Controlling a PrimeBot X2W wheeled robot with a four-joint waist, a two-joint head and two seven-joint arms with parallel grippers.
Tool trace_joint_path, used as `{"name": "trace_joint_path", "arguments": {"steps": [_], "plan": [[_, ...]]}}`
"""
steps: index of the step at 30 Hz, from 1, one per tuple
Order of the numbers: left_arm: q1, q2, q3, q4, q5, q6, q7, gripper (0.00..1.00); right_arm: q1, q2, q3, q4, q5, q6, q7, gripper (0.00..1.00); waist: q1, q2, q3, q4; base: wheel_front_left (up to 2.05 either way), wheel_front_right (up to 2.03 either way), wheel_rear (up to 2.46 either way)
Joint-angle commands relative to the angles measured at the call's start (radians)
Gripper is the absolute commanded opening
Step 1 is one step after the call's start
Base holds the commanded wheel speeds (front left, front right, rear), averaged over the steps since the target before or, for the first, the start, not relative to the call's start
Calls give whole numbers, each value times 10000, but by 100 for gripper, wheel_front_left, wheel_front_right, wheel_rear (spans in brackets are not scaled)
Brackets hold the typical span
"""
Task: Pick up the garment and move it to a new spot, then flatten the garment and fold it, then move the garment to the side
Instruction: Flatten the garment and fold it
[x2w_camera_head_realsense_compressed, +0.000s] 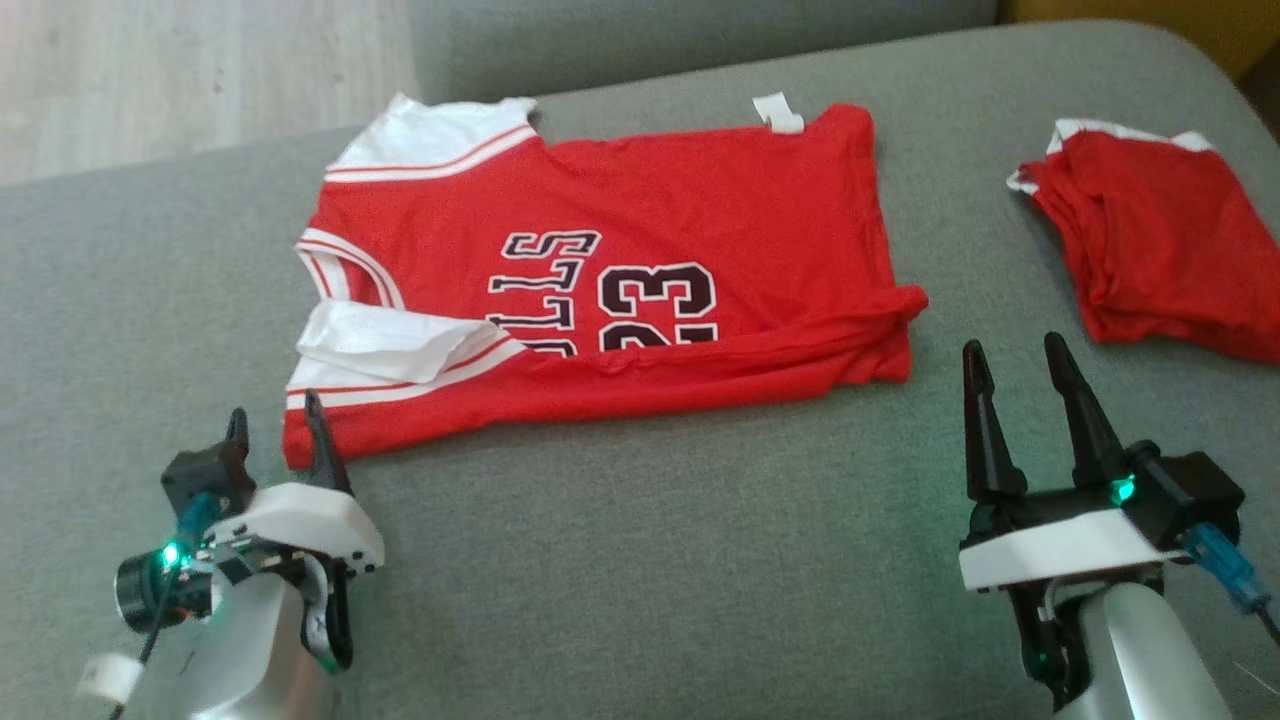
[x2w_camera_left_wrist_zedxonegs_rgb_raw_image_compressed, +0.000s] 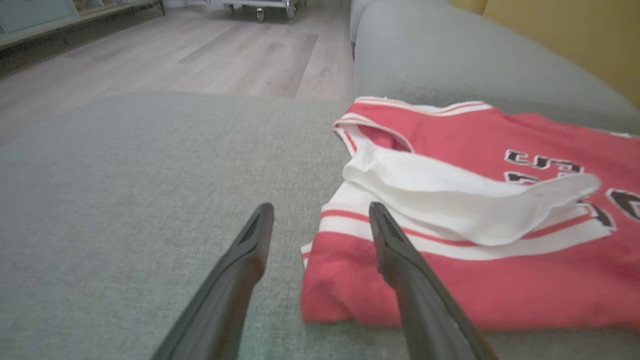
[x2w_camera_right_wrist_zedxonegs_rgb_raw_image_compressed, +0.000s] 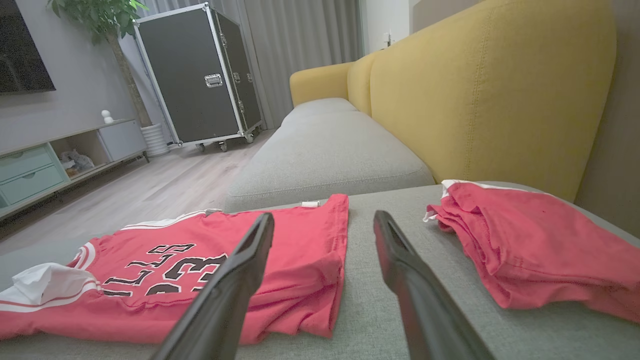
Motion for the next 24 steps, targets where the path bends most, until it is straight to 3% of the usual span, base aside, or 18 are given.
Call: {"name": "trace_joint_path", "arguments": {"steps": [1, 15, 16, 17, 20, 24], "plan": [[-496, 328, 340, 120, -80, 52, 156, 100, -458, -25, 265, -346, 123, 33, -60, 100, -1, 0, 213, -159, 0, 0, 0], [-1173, 427, -196, 2122, -101, -428, 1675, 100, -661, -24, 326, -375, 456, 33, -61, 100, -1, 0, 483, -289, 0, 0, 0], [-1202, 420, -242, 2214, -103, -472, 1802, 80, -669, -24, 324, -363, 464, 33, -61, 100, -1, 0, 477, -272, 0, 0, 0], [-1261, 417, -338, 2346, -94, -582, 1961, 0, -691, -24, 316, -332, 479, 33, -61, 100, -1, 0, 453, -235, 0, 0, 0], [-1347, 410, -410, 2316, -99, -688, 1785, 0, -721, -24, 310, -159, 455, 33, -61, 100, -1, 0, 352, -161, 0, 0, 0], [-1440, 367, -384, 1829, -169, -824, 793, 0, -941, -24, 338, 1323, 511, 33, -50, 100, -1, 0, 166, -44, 0, 0, 0]]}}
